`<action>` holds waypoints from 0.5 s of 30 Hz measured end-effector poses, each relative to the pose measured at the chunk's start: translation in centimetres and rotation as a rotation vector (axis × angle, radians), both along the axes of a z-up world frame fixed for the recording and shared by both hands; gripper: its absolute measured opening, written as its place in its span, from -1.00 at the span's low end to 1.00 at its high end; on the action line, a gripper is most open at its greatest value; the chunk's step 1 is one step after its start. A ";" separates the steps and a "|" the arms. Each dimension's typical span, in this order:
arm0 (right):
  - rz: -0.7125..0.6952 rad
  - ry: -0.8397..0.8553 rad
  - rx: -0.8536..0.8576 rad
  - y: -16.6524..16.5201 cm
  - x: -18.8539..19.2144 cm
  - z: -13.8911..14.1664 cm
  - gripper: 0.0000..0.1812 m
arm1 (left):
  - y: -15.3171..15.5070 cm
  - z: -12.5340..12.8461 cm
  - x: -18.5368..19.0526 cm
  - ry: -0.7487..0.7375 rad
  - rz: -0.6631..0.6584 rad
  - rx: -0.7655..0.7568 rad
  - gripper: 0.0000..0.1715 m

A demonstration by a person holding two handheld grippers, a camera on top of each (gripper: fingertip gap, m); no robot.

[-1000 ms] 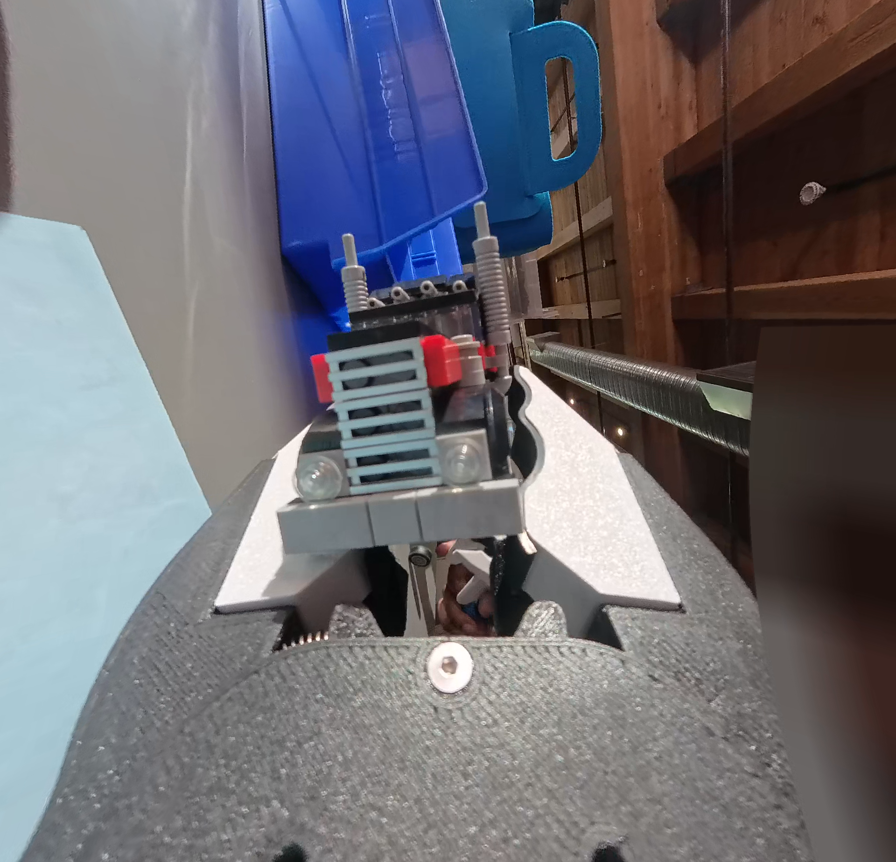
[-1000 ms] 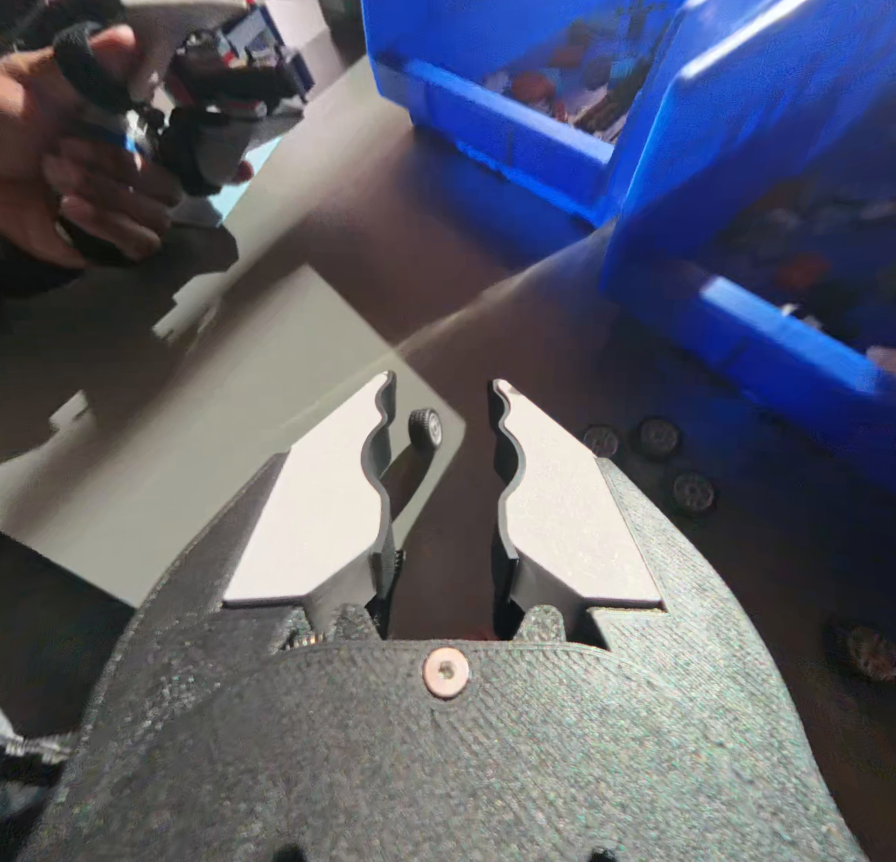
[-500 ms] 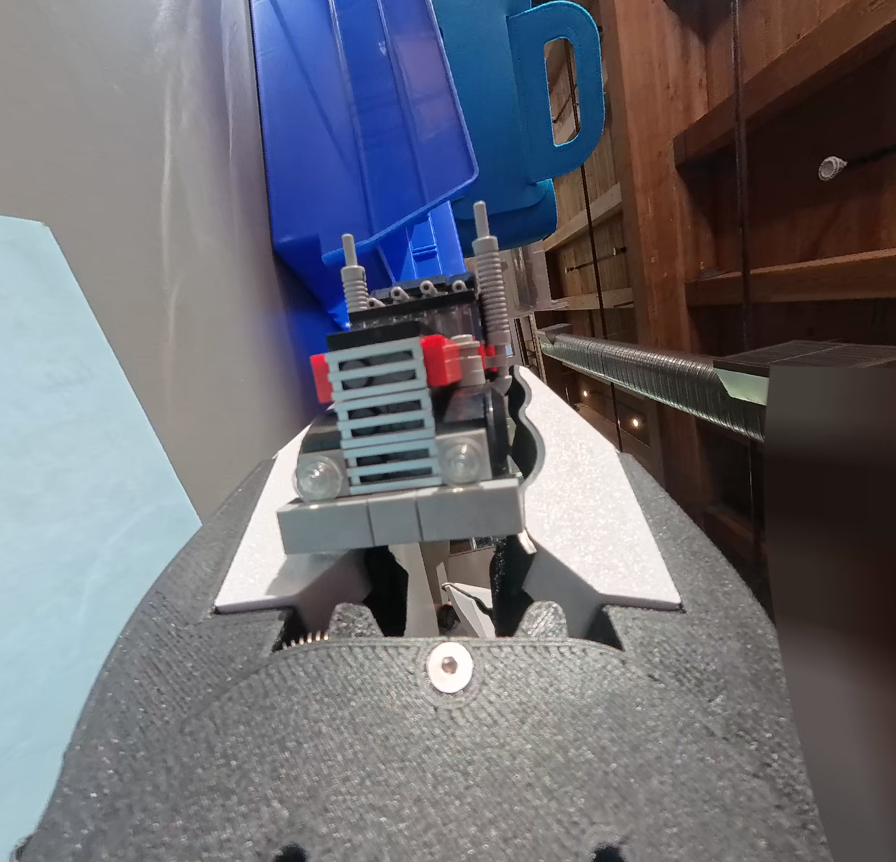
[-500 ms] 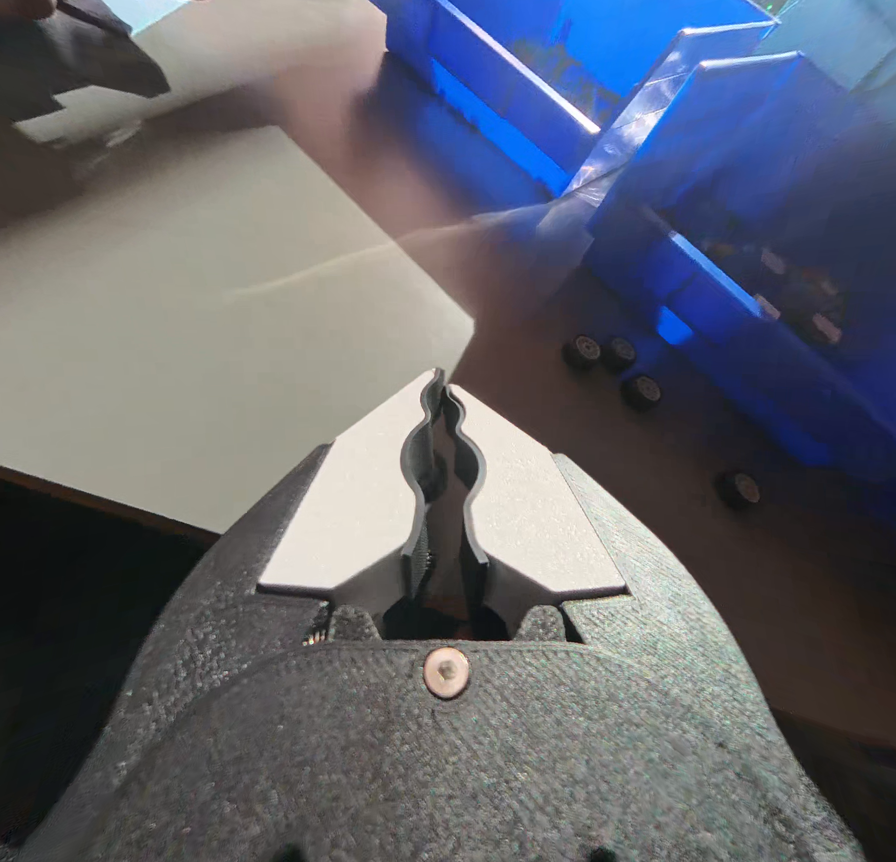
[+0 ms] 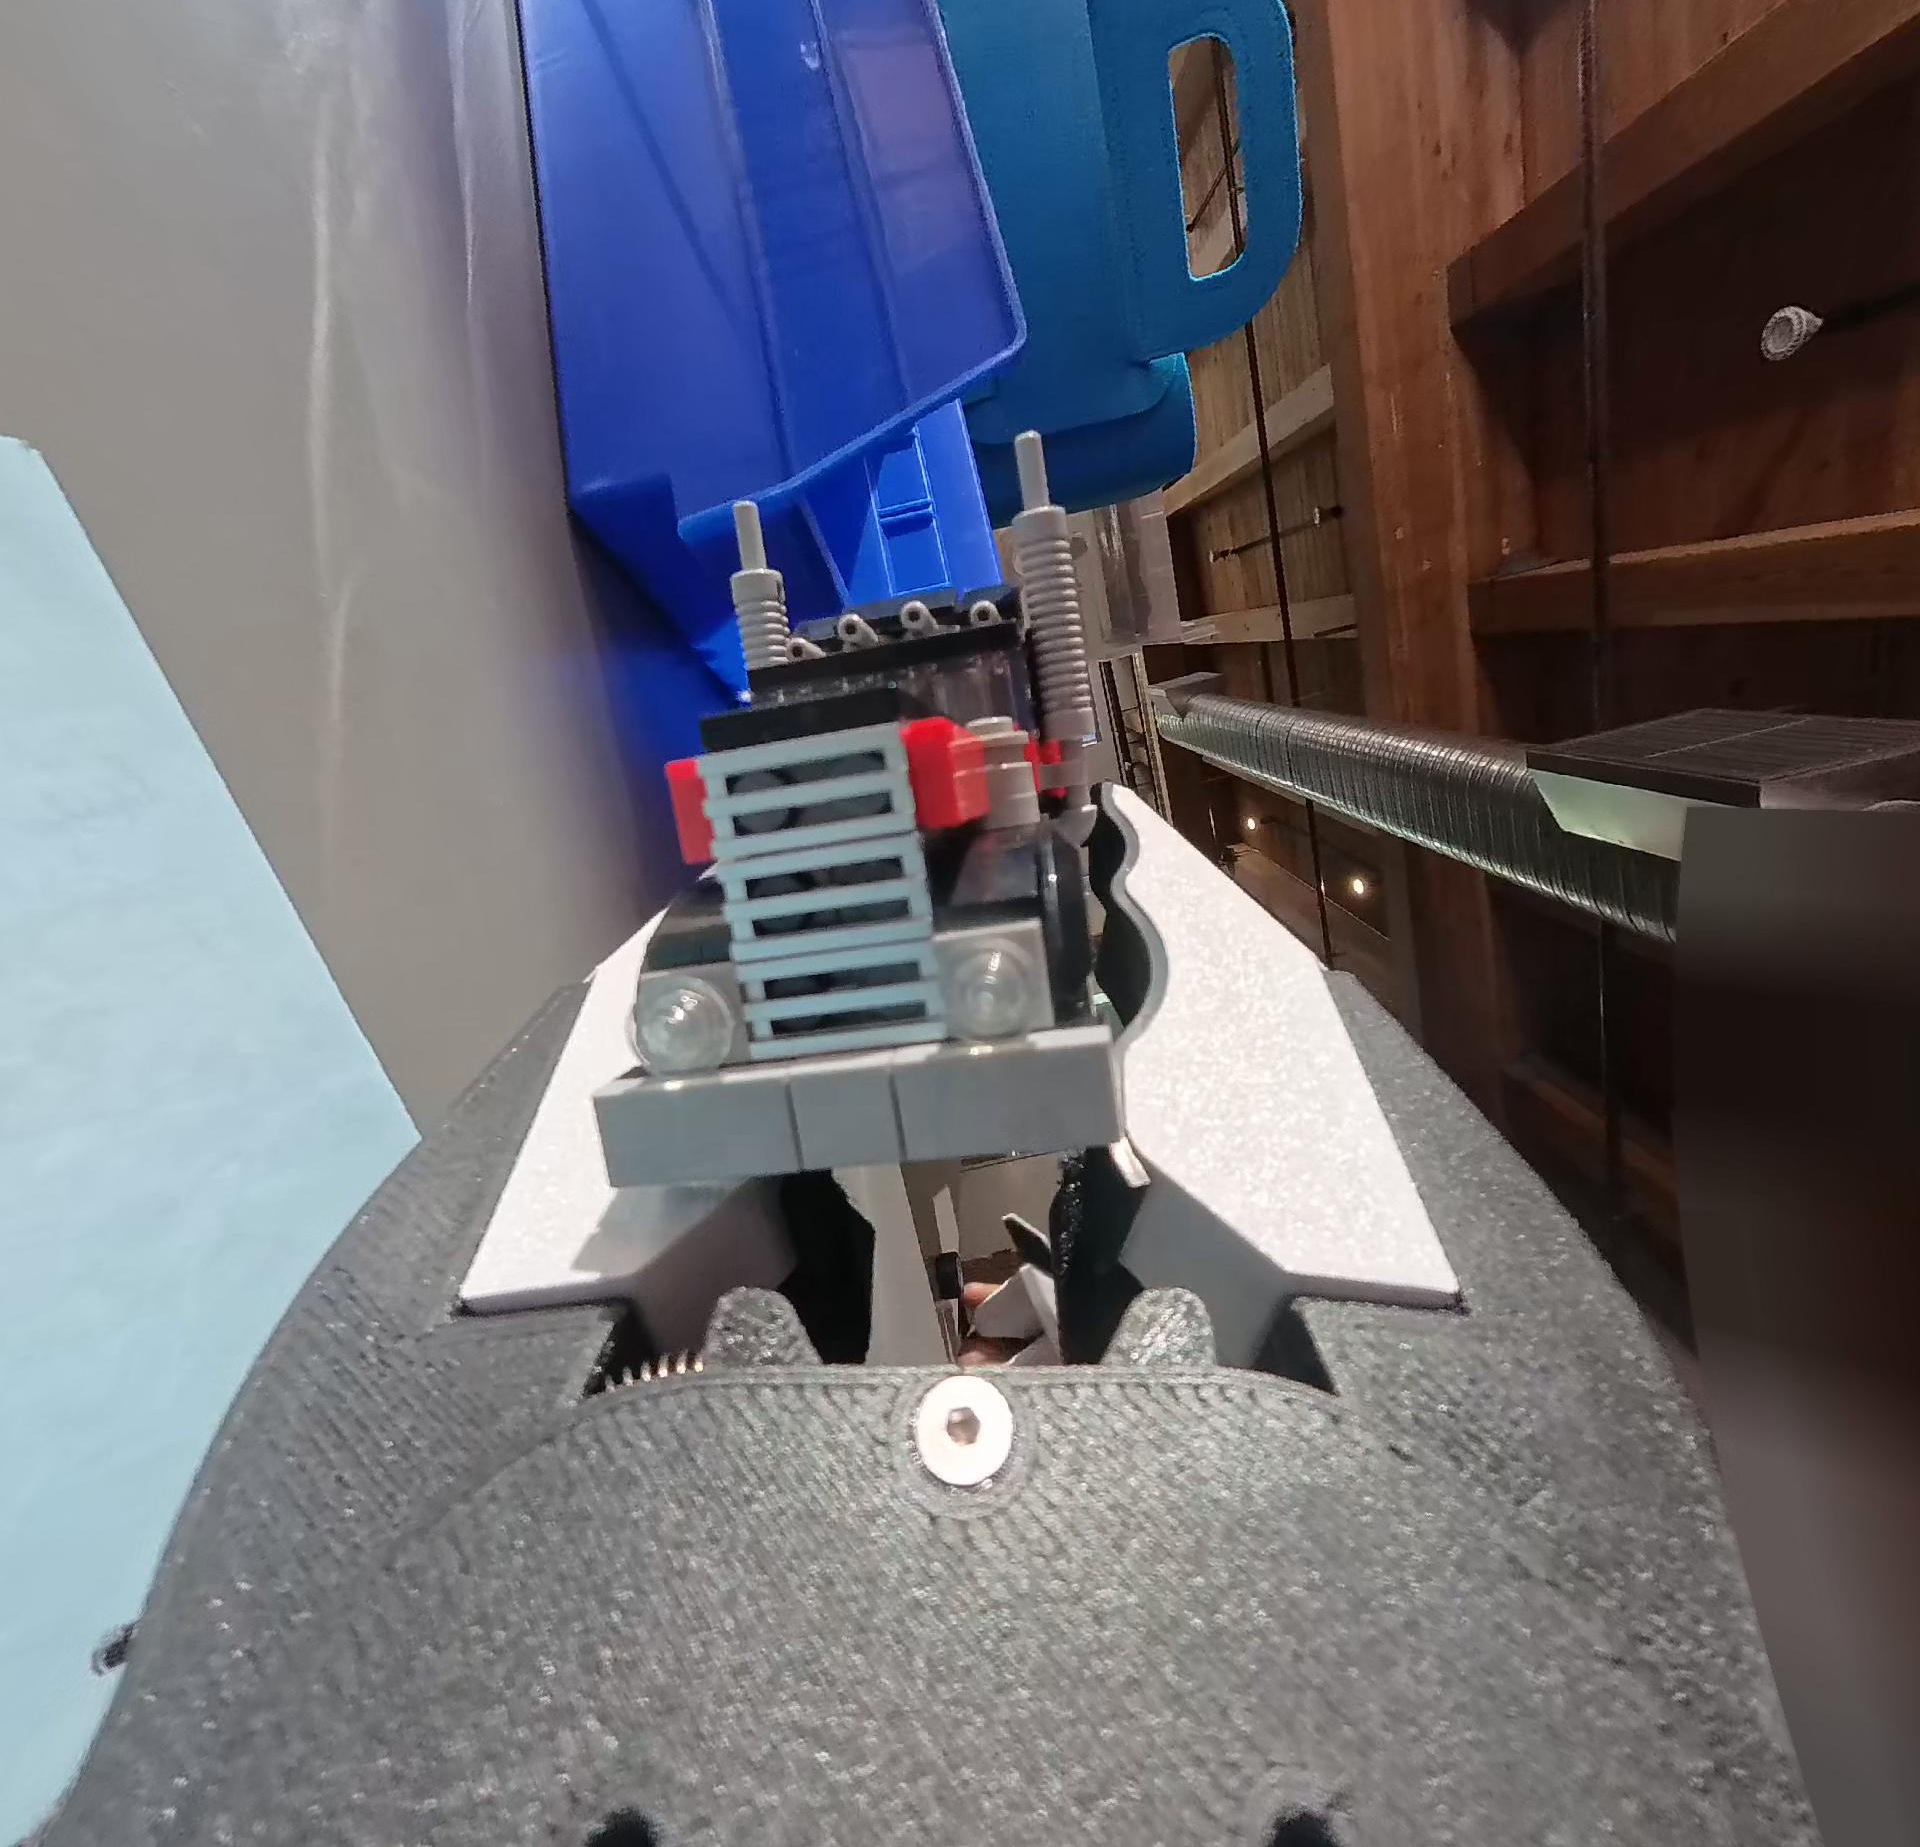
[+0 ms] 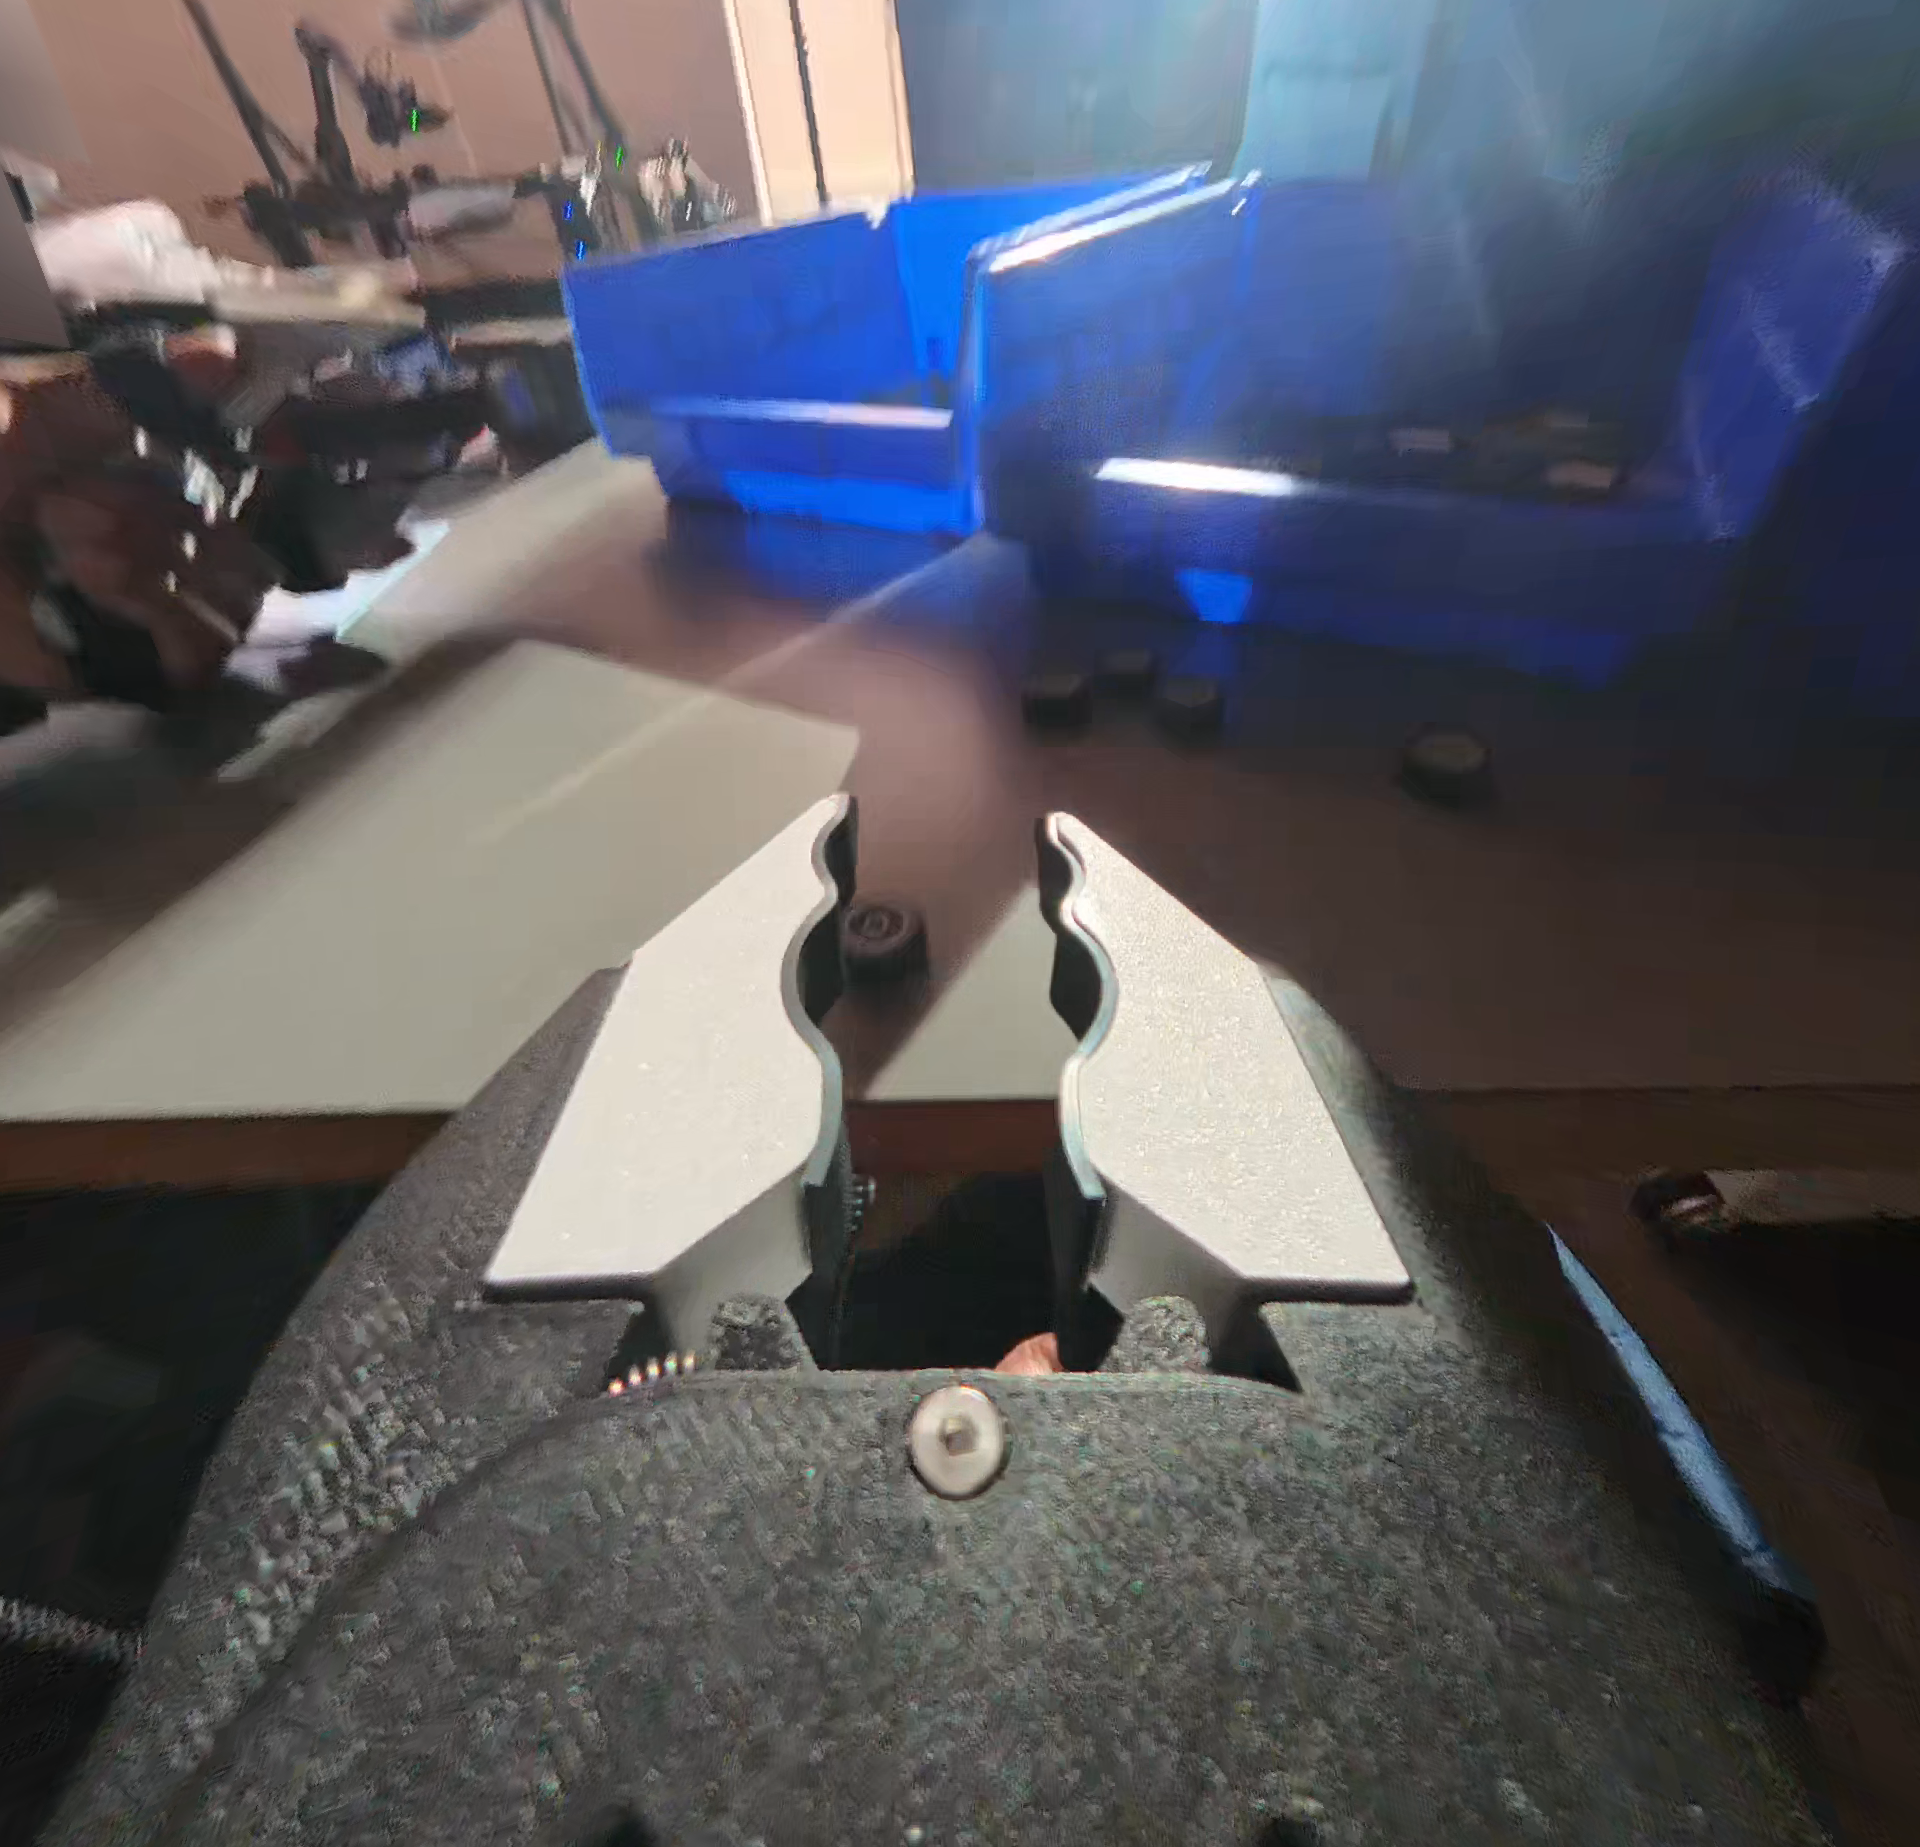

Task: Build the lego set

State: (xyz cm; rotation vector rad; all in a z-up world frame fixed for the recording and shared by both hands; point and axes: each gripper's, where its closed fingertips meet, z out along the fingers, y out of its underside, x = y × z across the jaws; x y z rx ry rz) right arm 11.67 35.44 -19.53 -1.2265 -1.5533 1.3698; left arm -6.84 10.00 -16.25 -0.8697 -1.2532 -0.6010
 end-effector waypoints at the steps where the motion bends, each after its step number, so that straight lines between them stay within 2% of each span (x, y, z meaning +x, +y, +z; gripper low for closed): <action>1: 0.030 -0.035 0.048 -0.5 0.6 -1.0 -0.60 | 0.0 0.0 0.0 -0.001 -0.001 0.001 -0.38; 5: 0.050 -0.073 0.200 -1.1 0.9 -2.3 -0.61 | 0.4 0.0 0.2 0.004 -0.017 -0.009 -0.38; 7: 0.061 -0.112 0.253 -1.2 0.5 -2.8 -0.68 | 0.7 -0.2 0.5 0.000 -0.029 -0.023 -0.38; 9: 0.093 -0.155 0.288 -1.6 0.2 -3.5 -0.76 | 1.2 -0.5 0.9 -0.015 -0.050 -0.038 -0.39; 15: 0.178 -0.217 0.343 -2.6 -0.9 -3.5 -0.78 | 2.7 -1.0 2.0 -0.060 -0.106 -0.033 -0.39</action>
